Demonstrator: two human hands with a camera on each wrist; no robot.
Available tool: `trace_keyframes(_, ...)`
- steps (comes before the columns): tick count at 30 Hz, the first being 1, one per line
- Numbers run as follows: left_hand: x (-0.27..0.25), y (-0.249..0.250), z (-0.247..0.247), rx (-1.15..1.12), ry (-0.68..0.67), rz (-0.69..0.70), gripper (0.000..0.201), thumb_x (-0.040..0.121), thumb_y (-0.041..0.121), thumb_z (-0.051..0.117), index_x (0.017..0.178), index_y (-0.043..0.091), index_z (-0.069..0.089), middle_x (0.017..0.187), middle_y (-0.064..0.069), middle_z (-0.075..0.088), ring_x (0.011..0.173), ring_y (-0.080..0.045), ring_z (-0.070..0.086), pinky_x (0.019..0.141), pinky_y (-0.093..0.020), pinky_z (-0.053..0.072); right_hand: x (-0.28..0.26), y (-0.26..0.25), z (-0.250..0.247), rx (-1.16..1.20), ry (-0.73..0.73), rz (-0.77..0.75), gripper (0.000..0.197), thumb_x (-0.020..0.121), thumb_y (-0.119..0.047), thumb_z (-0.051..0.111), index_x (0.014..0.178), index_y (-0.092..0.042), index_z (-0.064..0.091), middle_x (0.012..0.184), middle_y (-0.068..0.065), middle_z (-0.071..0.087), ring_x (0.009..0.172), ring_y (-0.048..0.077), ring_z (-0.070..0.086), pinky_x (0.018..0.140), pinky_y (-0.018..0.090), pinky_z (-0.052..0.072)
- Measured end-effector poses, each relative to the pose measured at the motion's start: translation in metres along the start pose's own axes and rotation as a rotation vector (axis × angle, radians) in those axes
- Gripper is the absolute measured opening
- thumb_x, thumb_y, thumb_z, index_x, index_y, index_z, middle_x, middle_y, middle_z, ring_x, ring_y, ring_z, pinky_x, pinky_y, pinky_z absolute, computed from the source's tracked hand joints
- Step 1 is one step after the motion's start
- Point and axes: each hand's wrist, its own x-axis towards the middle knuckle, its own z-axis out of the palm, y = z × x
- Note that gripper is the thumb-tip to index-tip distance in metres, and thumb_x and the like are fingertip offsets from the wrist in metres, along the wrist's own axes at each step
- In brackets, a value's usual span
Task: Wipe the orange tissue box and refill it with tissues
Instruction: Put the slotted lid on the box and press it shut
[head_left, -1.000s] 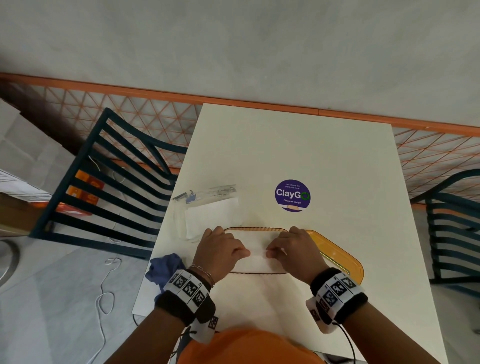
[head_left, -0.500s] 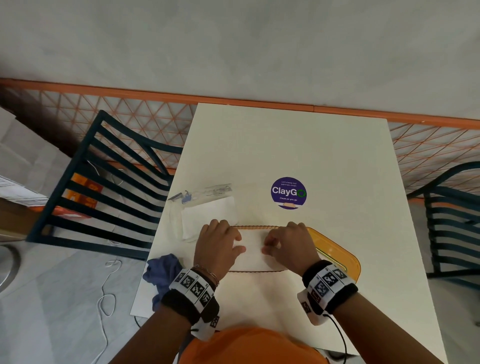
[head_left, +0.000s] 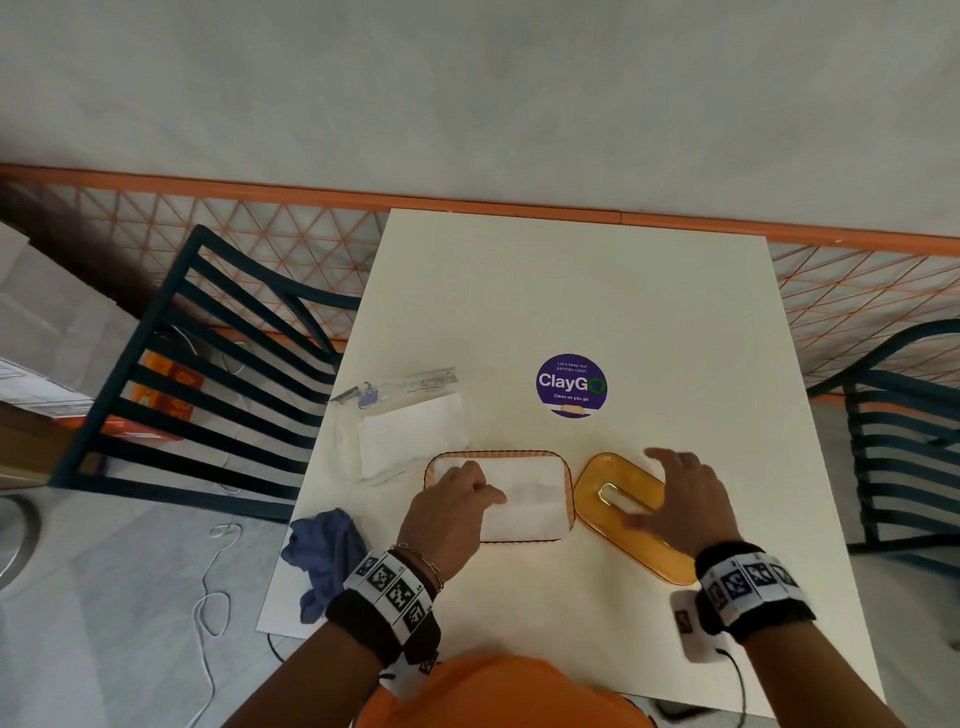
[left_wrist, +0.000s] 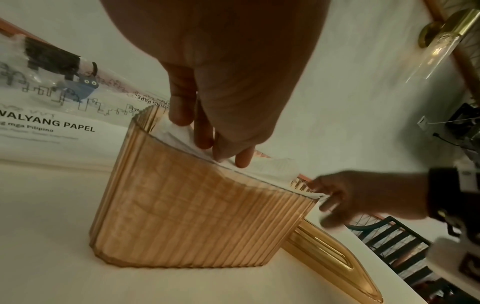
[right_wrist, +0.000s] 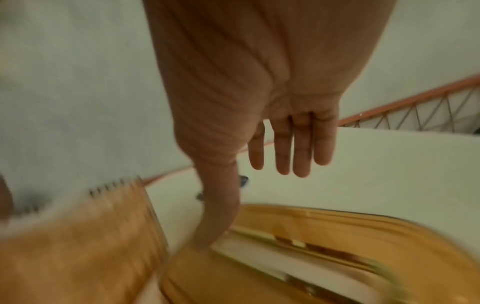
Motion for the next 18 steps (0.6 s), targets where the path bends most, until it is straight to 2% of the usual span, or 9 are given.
trace_keyframes(2, -0.001, 0.000, 0.002, 0.002, 0.006, 0.007, 0.046, 0.091, 0.003, 0.056, 0.126, 0.032, 0.067, 0.116, 0.007, 0.054, 0.109, -0.014, 0.054, 0.063, -0.025, 0.036, -0.004, 0.022, 0.014, -0.175, -0.188, 0.046, 0.142, 0.041, -0.063, 0.093, 0.157, -0.024, 0.019, 0.158, 0.007, 0.031, 0.141, 0.030, 0.037, 0.114, 0.044, 0.037)
trace_keyframes(3, -0.001, 0.000, 0.003, 0.003, 0.009, 0.008, 0.045, 0.091, 0.004, 0.056, 0.126, 0.031, 0.067, 0.116, 0.006, 0.055, 0.108, -0.015, 0.054, 0.063, -0.025, 0.037, -0.006, 0.029, 0.021, -0.202, -0.228, 0.047, 0.153, 0.036, -0.066, 0.093, 0.158, -0.024, 0.011, 0.161, 0.005, 0.024, 0.145, 0.030, 0.032, 0.117, 0.046, 0.033)
trace_keyframes(5, -0.002, 0.000, 0.005, 0.013, 0.023, 0.019, 0.044, 0.090, 0.005, 0.058, 0.124, 0.030, 0.068, 0.113, 0.006, 0.056, 0.106, -0.015, 0.055, 0.062, -0.024, 0.037, -0.010, 0.035, 0.031, -0.208, -0.215, 0.029, 0.160, 0.030, -0.066, 0.093, 0.157, -0.023, 0.006, 0.158, 0.004, 0.023, 0.143, 0.029, 0.033, 0.116, 0.046, 0.035)
trace_keyframes(8, -0.003, -0.001, 0.009, 0.021, 0.037, 0.017, 0.041, 0.089, 0.007, 0.062, 0.122, 0.030, 0.070, 0.109, 0.006, 0.057, 0.104, -0.015, 0.055, 0.062, -0.022, 0.039, -0.011, 0.034, 0.032, -0.236, -0.176, 0.027, 0.152, 0.033, -0.063, 0.092, 0.155, -0.021, 0.010, 0.145, 0.003, 0.033, 0.132, 0.027, 0.040, 0.106, 0.043, 0.045)
trace_keyframes(11, -0.005, 0.000, 0.012, -0.004, 0.051, 0.003, 0.035, 0.092, 0.013, 0.062, 0.121, 0.031, 0.070, 0.109, 0.008, 0.058, 0.104, -0.014, 0.056, 0.064, -0.023, 0.048, -0.013, 0.031, 0.029, -0.227, -0.197, 0.080, 0.139, 0.031, -0.062, 0.090, 0.146, -0.021, 0.025, 0.132, 0.001, 0.035, 0.124, 0.024, 0.039, 0.097, 0.041, 0.052)
trace_keyframes(14, -0.006, 0.002, 0.011, -0.019, 0.064, 0.005, 0.031, 0.098, 0.021, 0.057, 0.126, 0.031, 0.067, 0.115, 0.009, 0.056, 0.108, -0.012, 0.053, 0.075, -0.025, 0.054, -0.017, 0.037, 0.017, -0.041, -0.237, 0.164, 0.139, 0.027, -0.061, 0.091, 0.145, -0.018, 0.031, 0.132, 0.003, 0.037, 0.126, 0.025, 0.038, 0.099, 0.040, 0.051)
trace_keyframes(16, -0.007, 0.001, 0.013, -0.027, 0.089, 0.010, 0.030, 0.100, 0.027, 0.053, 0.126, 0.032, 0.066, 0.115, 0.010, 0.055, 0.109, -0.010, 0.052, 0.076, -0.021, 0.049, -0.023, 0.040, 0.002, 0.145, -0.266, 0.194, 0.140, 0.027, -0.057, 0.094, 0.147, -0.017, 0.035, 0.132, 0.003, 0.041, 0.124, 0.024, 0.043, 0.100, 0.040, 0.050)
trace_keyframes(18, -0.008, -0.001, 0.016, -0.030, 0.114, 0.004, 0.028, 0.100, 0.033, 0.053, 0.123, 0.033, 0.068, 0.112, 0.011, 0.056, 0.106, -0.010, 0.052, 0.073, -0.018, 0.042, -0.031, 0.036, -0.016, 0.306, -0.259, 0.142, 0.141, 0.026, -0.054, 0.097, 0.147, -0.019, 0.036, 0.128, -0.001, 0.042, 0.117, 0.020, 0.050, 0.098, 0.039, 0.052)
